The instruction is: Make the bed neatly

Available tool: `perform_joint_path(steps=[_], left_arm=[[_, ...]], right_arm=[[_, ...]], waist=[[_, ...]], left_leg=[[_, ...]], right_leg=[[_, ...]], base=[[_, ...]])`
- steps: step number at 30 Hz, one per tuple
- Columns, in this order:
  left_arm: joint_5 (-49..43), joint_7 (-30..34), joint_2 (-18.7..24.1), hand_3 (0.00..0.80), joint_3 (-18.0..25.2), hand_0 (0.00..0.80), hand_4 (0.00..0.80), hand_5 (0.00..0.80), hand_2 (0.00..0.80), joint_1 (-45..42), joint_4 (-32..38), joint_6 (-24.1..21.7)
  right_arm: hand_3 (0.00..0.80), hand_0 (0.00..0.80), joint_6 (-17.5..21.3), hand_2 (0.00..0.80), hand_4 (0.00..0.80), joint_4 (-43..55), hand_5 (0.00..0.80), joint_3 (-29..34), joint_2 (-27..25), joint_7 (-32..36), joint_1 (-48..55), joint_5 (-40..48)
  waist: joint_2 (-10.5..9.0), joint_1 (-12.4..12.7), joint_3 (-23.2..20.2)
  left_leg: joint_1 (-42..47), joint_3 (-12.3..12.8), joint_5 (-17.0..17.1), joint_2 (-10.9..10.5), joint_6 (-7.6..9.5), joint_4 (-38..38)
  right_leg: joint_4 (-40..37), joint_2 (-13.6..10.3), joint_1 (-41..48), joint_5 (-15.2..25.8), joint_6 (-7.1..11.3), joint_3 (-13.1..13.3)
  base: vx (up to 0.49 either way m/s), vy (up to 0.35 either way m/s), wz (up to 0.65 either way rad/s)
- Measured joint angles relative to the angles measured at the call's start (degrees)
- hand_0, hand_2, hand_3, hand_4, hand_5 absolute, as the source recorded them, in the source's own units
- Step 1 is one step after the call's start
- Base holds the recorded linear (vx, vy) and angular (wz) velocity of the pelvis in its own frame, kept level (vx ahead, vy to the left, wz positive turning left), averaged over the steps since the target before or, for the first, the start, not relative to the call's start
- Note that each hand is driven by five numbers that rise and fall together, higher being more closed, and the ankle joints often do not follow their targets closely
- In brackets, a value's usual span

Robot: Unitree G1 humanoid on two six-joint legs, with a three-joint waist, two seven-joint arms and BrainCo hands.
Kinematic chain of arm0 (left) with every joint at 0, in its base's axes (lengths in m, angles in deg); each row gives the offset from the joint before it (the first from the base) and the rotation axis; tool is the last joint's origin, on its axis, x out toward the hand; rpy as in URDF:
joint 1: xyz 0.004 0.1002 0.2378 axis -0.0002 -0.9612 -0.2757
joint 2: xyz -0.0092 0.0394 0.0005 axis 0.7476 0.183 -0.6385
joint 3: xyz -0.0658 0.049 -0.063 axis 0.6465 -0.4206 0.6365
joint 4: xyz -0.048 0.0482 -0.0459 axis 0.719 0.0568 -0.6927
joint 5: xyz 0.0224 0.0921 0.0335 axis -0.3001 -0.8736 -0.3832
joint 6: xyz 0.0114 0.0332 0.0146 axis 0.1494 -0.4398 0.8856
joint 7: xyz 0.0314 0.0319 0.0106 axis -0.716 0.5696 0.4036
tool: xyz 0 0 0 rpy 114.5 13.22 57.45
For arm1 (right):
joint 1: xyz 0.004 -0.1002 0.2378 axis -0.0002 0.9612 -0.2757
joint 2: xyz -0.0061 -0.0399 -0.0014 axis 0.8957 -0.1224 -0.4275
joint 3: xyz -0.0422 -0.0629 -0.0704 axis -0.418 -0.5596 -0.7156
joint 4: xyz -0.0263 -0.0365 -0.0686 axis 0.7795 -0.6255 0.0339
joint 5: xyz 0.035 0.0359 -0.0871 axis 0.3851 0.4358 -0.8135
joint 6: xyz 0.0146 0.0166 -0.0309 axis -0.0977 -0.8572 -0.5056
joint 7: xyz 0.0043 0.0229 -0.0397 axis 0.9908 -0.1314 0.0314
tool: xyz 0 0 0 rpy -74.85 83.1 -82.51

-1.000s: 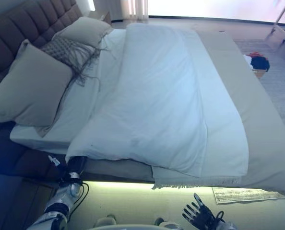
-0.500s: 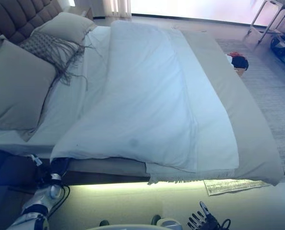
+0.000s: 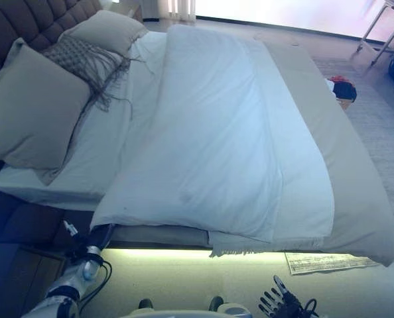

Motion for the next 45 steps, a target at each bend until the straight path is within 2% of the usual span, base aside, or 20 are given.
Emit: perform_joint_path(steps=[2, 3, 4, 5, 6, 7, 9, 10, 12, 13, 19, 20, 22, 26, 30, 33, 38, 40, 42, 45], left_arm=[[0.1, 0.0, -1.4, 0.000, -0.4, 0.000, 0.000, 0.000, 0.000, 2.8, -0.2, -0.1], [0.2, 0.0, -2.8, 0.000, -1.4, 0.000, 0.000, 0.000, 0.000, 5.3, -0.2, -0.5], [0.3, -0.2, -4.1, 0.000, -4.1, 0.000, 0.000, 0.000, 0.000, 8.7, -0.1, -0.5], [0.2, -0.5, -4.5, 0.000, -6.0, 0.000, 0.000, 0.000, 0.000, 10.0, 0.7, -0.6], [0.2, -0.5, -4.8, 0.000, -7.0, 0.000, 0.000, 0.000, 0.000, 10.5, 1.7, -0.8], [0.2, -0.5, -5.0, 0.000, -8.1, 0.000, 0.000, 0.000, 0.000, 11.4, 2.9, -1.0], [0.3, -0.8, -4.6, 0.000, -9.5, 0.000, 0.000, 0.000, 0.000, 12.0, 3.8, -1.7], [0.3, -1.3, -4.5, 0.000, -9.5, 0.000, 0.000, 0.000, 0.000, 12.8, 4.3, -3.1], [0.1, -2.5, -4.5, 0.000, -9.5, 0.000, 0.000, 0.000, 0.000, 13.2, 3.9, -3.6], [-0.2, -3.1, -4.5, 0.000, -9.5, 0.000, 0.000, 0.000, 0.000, 13.6, 3.7, -3.6], [-4.0, -7.5, -2.8, 0.000, -10.5, 0.000, 0.000, 0.000, 0.000, 16.9, 2.7, -3.5], [-5.4, -8.1, -2.5, 0.000, -11.3, 0.000, 0.000, 0.000, 0.000, 16.9, 1.8, -3.6], [-7.7, -9.2, -1.2, 0.000, -11.2, 0.000, 0.000, 0.000, 0.000, 16.2, -1.1, -4.7], [-15.7, -11.0, 2.7, 0.000, -10.3, 0.000, 0.000, 0.000, 0.000, 9.4, -9.0, -5.7], [-21.1, -12.3, 3.0, 0.000, -7.3, 0.000, 0.000, 0.000, 0.000, 0.3, -12.6, -6.9], [-24.3, -14.4, 3.1, 0.000, -5.5, 0.000, 0.000, 0.000, 0.000, -3.0, -13.4, -8.6], [-25.4, -17.7, 3.5, 0.000, -4.7, 0.000, 0.000, 0.000, 0.000, -5.2, -13.2, -10.3], [-30.8, -17.1, 3.5, 0.000, -5.0, 0.000, 0.000, 0.000, 0.000, -5.1, -12.1, -13.4], [-41.7, -18.0, 3.6, 0.000, -8.6, 0.000, 0.000, 0.000, 0.000, -5.5, -8.9, -18.6], [-60.6, -22.4, 5.7, 0.000, -17.8, 0.000, 0.000, 0.000, 0.000, -6.2, -6.3, -24.4]], right_arm=[[0.000, 0.000, 1.4, 0.000, 0.000, 0.0, 0.000, -1.0, -0.4, 0.4, -1.3, 1.0], [0.000, 0.000, 2.3, 0.000, 0.000, 0.6, 0.000, -2.1, -1.2, 0.8, -2.2, 1.5], [0.000, 0.000, 2.6, 0.000, 0.000, 1.1, 0.000, -2.9, -2.4, 1.0, -3.5, 1.9], [0.000, 0.000, 2.6, 0.000, 0.000, 1.6, 0.000, -3.6, -2.5, 1.0, -3.8, 2.0], [0.000, 0.000, 2.6, 0.000, 0.000, 1.9, 0.000, -4.2, -2.3, 1.2, -4.0, 2.1], [0.000, 0.000, 2.5, 0.000, 0.000, 2.2, 0.000, -4.2, -2.3, 1.5, -4.8, 2.5], [0.000, 0.000, 2.7, 0.000, 0.000, 2.3, 0.000, -4.3, -2.3, 1.7, -6.0, 2.8], [0.000, 0.000, 3.1, 0.000, 0.000, 2.7, 0.000, -4.3, -2.5, 1.8, -7.3, 3.0], [0.000, 0.000, 3.2, 0.000, 0.000, 3.3, 0.000, -4.6, -3.4, 2.0, -8.3, 3.0], [0.000, 0.000, 3.3, 0.000, 0.000, 3.5, 0.000, -4.7, -3.4, 2.1, -8.3, 3.0], [0.000, 0.000, 3.1, 0.000, 0.000, 3.3, 0.000, -4.7, -6.1, 4.1, -13.7, 3.2], [0.000, 0.000, 3.1, 0.000, 0.000, 3.4, 0.000, -4.7, -6.7, 4.6, -14.7, 3.7], [0.000, 0.000, 3.2, 0.000, 0.000, 3.3, 0.000, -4.9, -7.2, 4.7, -15.6, 4.1], [0.000, 0.000, 3.4, 0.000, 0.000, 3.0, 0.000, -5.7, -7.3, 4.9, -16.1, 5.2], [0.000, 0.000, 3.4, 0.000, 0.000, 3.1, 0.000, -5.5, -7.3, 5.1, -15.1, 5.2], [0.000, 0.000, 3.4, 0.000, 0.000, 3.3, 0.000, -5.3, -7.3, 5.5, -12.9, 5.2], [0.000, 0.000, 3.8, 0.000, 0.000, 3.7, 0.000, -4.2, -5.0, 6.1, -9.4, 5.2], [0.000, 0.000, 3.7, 0.000, 0.000, 4.0, 0.000, -4.2, -4.6, 6.1, -7.7, 5.1], [0.000, 0.000, 3.7, 0.000, 0.000, 4.5, 0.000, -4.2, -4.4, 6.1, -5.4, 4.1], [0.000, 0.000, 4.5, 0.000, 0.000, 4.4, 0.000, -6.0, -4.1, 6.1, -1.9, -0.3]], waist=[[1.35, -0.2, 1.2], [2.80, -0.4, 3.1], [5.40, -0.4, 5.9], [5.39, -0.1, 7.3], [4.81, -0.1, 8.2], [5.09, -0.3, 10.1], [4.89, 0.2, 11.4], [4.42, 0.0, 13.2], [4.38, -0.2, 14.8], [3.88, -0.1, 15.6], [4.35, 0.2, 16.4], [4.36, 0.9, 16.5], [4.40, 1.7, 16.6], [4.46, 3.0, 16.8], [4.28, 3.6, 16.7], [3.72, 4.5, 16.0], [2.11, 4.3, 11.1], [1.97, 4.2, 9.5], [2.11, 4.1, 7.5], [2.64, 3.9, 3.5]], left_leg=[[-4.8, 0.0, -1.2, 0.1, 1.04, 4.0], [-7.6, -0.1, -2.3, 0.3, 2.22, 7.1], [-10.8, -0.3, -4.4, 0.6, 4.00, 10.3], [-12.5, -1.6, -4.7, -0.2, 4.62, 12.7], [-13.9, -2.1, -4.9, -1.2, 4.87, 14.2], [-16.6, -4.0, -5.8, -1.8, 4.65, 16.4], [-19.4, -3.8, -6.0, -1.6, 4.67, 18.5], [-22.3, -3.4, -6.7, -1.2, 4.64, 22.0], [-26.2, -2.9, -10.7, -1.1, 5.45, 29.0], [-27.0, -3.3, -11.2, -1.5, 5.57, 30.4], [-37.1, -5.2, -13.3, -2.0, 6.73, 40.1], [-38.4, -5.4, -13.7, -2.1, 6.71, 42.1], [-40.0, -5.5, -14.1, -2.0, 6.50, 44.2], [-42.5, -6.6, -14.8, -1.4, 5.97, 47.4], [-42.0, -6.9, -15.0, -0.8, 5.70, 48.1], [-39.9, -7.1, -14.7, -0.4, 5.29, 47.6], [-33.2, -5.5, -13.7, 0.0, 5.13, 41.7], [-29.3, -4.5, -12.6, 0.2, 5.02, 37.9], [-24.4, -3.3, -10.5, 0.3, 4.79, 31.4], [-15.1, -0.9, -5.2, 0.4, 3.87, 18.8]], right_leg=[[3.4, -0.8, -3.3, -0.5, 0.16, -0.7], [8.7, -1.7, -5.8, -2.0, 0.30, -0.5], [18.0, -3.5, -10.1, -5.1, 0.60, -0.3], [25.6, -5.8, -14.3, -8.3, 0.18, 0.9], [26.0, -6.4, -15.2, -9.9, -0.48, 2.3], [26.5, -6.7, -15.8, -11.0, 1.26, 3.3], [29.9, -7.4, -19.0, -11.8, 1.03, 2.9], [34.0, -8.5, -22.0, -13.8, 0.61, 2.3], [39.1, -9.8, -24.9, -15.8, 0.94, 1.8], [41.3, -10.4, -25.7, -16.7, 0.97, 2.2], [54.6, -11.9, -36.5, -19.6, -0.89, 8.1], [55.8, -11.7, -37.5, -21.5, -0.39, 9.2], [56.9, -11.8, -38.4, -23.5, 1.48, 9.9], [62.2, -12.0, -41.4, -26.0, -0.14, 10.1], [63.2, -12.2, -40.8, -26.8, -0.90, 9.0], [62.9, -12.1, -38.5, -27.1, -0.78, 8.7], [56.4, -11.0, -32.4, -25.2, -0.05, 8.5], [52.3, -10.1, -28.9, -23.5, 0.53, 8.4], [45.7, -8.7, -24.7, -20.9, 0.76, 8.2], [33.5, -6.0, -17.6, -15.4, 0.85, 8.1]], base=[[-0.394, 0.101, 0.40], [-0.231, 0.054, 0.80], [-0.144, 0.009, 0.89], [-0.105, 0.004, 0.80], [-0.166, 0.043, 0.72], [-0.186, 0.052, 0.56], [-0.133, 0.039, 0.28], [-0.071, 0.040, 0.17], [-0.117, 0.067, 0.18], [-0.150, 0.072, 0.21], [-0.127, 0.016, 0.31], [-0.098, -0.055, 0.08], [-0.075, -0.075, 0.01], [0.006, -0.108, 0.02], [0.105, -0.119, 0.09], [0.073, -0.085, 0.03], [0.078, -0.103, -0.08], [0.145, -0.101, -0.14], [0.185, -0.100, -0.19], [0.181, -0.072, -0.28]])
